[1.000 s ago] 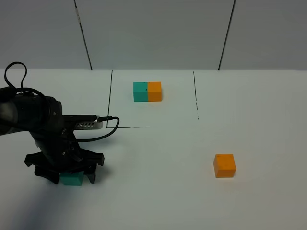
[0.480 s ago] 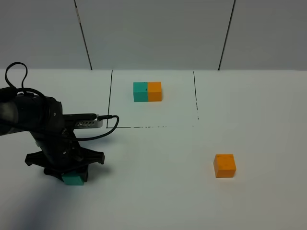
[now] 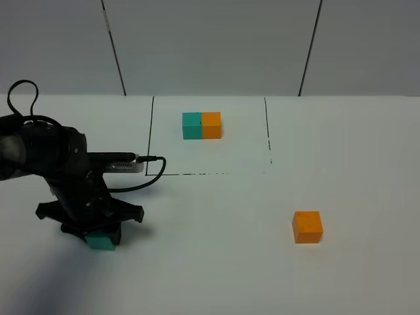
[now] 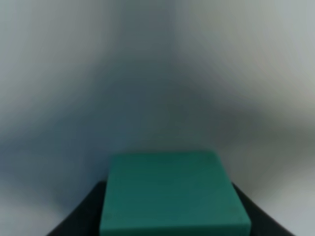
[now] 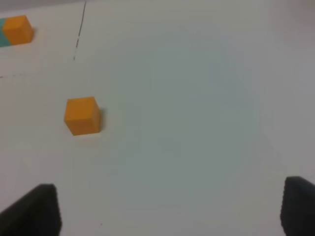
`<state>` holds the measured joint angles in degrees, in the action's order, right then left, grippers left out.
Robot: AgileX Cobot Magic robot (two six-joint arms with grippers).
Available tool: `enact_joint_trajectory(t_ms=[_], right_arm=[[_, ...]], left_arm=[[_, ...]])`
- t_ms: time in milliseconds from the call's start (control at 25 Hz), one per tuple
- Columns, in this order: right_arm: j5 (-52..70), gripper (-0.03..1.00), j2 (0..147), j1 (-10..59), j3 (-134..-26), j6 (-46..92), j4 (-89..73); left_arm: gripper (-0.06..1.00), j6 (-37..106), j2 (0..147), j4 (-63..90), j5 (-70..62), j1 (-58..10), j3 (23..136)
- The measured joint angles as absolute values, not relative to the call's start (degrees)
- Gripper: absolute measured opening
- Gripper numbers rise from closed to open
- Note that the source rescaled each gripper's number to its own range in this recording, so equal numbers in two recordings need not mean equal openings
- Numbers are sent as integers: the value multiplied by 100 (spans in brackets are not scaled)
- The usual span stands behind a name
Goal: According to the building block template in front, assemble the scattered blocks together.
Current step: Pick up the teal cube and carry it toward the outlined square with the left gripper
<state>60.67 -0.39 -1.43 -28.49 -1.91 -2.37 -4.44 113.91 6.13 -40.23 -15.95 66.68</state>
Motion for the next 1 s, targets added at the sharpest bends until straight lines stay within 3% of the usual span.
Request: enact_joint_trajectory(t_ms=[200,520,1000], right_arm=[[6067,78,-39,-143,-2849,-191,-237],[6067,78,-39,-143,-2849,-191,-237],[6067,78,-39,-143,-2849,-191,-237]], left_arm=[[1,1588,11331,591,-4793,-1737,7605],[1,4898,11482,508,-5334,-2573,8660],[1,5400,12939,-86,-5703,-3262,10088]])
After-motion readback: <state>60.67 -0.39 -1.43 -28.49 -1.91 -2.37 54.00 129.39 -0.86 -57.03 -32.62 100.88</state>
